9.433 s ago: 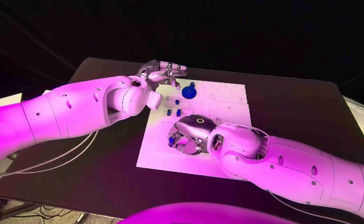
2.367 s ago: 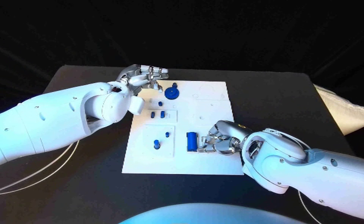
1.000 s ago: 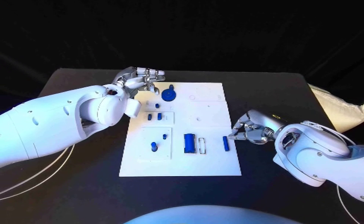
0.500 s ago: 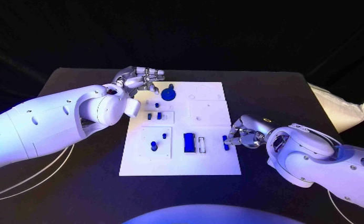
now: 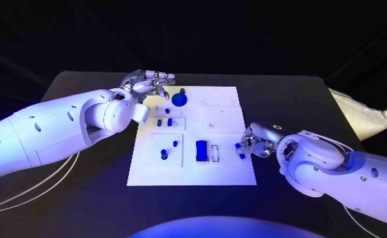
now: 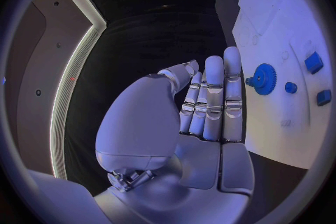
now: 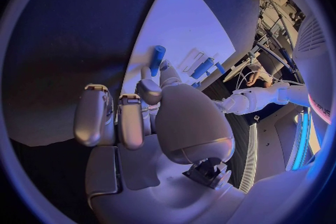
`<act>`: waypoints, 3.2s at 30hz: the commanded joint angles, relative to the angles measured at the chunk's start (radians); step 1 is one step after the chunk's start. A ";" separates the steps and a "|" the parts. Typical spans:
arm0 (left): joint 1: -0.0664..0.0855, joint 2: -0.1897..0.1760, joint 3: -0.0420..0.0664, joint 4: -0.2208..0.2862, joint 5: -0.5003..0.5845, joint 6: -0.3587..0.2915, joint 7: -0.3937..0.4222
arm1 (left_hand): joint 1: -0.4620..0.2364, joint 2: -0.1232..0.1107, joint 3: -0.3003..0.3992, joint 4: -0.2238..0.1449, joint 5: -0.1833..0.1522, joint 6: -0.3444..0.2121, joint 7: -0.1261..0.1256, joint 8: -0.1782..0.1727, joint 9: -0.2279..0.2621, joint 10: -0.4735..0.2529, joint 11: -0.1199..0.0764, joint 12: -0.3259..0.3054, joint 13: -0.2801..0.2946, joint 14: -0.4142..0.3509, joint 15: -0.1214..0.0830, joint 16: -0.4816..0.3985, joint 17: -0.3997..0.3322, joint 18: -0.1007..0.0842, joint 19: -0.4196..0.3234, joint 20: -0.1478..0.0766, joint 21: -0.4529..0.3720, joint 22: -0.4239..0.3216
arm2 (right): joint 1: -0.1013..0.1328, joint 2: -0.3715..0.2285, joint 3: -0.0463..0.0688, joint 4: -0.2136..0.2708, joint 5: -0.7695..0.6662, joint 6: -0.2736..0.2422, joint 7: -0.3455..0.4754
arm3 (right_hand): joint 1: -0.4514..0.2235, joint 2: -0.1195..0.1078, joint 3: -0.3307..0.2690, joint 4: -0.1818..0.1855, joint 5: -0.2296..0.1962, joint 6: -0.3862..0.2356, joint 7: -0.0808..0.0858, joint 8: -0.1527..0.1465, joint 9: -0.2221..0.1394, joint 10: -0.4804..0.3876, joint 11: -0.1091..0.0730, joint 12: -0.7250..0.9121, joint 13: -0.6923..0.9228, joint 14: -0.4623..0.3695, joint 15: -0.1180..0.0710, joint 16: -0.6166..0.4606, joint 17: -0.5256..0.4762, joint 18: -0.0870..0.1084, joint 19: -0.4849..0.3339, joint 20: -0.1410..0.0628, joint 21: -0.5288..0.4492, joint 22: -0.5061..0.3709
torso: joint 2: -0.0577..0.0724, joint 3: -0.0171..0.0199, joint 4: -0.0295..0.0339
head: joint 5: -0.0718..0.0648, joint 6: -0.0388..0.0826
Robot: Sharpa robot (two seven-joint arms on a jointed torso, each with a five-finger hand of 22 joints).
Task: Assemble the parts on the task board
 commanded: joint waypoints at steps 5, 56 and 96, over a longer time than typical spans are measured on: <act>0.000 0.002 0.001 0.000 -0.003 0.016 0.005 | -0.010 0.003 -0.002 -0.004 0.003 -0.009 0.002 0.004 0.001 -0.008 -0.001 0.006 -0.001 -0.001 0.003 0.003 -0.001 0.019 -0.006 0.001 -0.006 0.001 | -0.011 0.024 -0.003 -0.012 -0.159 0.132 -0.039 | 0.038 -0.004 0.031 -0.014 -0.061 0.016 -0.001 -0.011 -0.002 -0.005 -0.006 -0.013 -0.004 0.062 -0.004 -0.007 0.052 -0.005 -0.003 -0.004 -0.005 -0.001 | 0.000 0.0000 -0.0001 | 0.002 -0.003; 0.000 0.002 0.000 0.003 -0.003 0.018 0.003 | -0.009 0.003 -0.002 -0.007 0.003 -0.010 0.002 0.006 0.001 -0.009 -0.001 0.009 -0.001 -0.002 0.002 0.004 -0.002 0.019 -0.006 0.001 -0.006 0.001 | 0.004 0.068 0.001 0.026 0.364 -0.133 0.058 | -0.093 -0.088 0.370 0.054 0.174 0.085 -0.019 -0.044 0.021 0.066 -0.022 0.055 0.083 0.073 -0.016 0.026 0.103 -0.015 0.023 -0.017 0.026 0.058 | 0.000 0.0001 0.0005 | 0.002 -0.006; 0.000 0.003 0.000 0.006 -0.041 0.028 -0.005 | -0.008 0.002 -0.001 -0.011 0.003 -0.011 0.002 0.008 0.001 -0.011 -0.001 0.011 -0.001 -0.002 0.002 0.004 -0.004 0.019 -0.006 0.001 -0.006 0.001 | -0.002 0.136 -0.001 -0.017 0.268 -0.040 -0.021 | -0.149 -0.096 0.356 0.080 0.172 0.106 -0.027 -0.035 0.034 0.085 -0.028 0.084 0.115 0.073 -0.021 0.027 0.105 -0.016 0.026 -0.020 0.029 0.065 | 0.000 -0.0007 0.0004 | 0.007 -0.011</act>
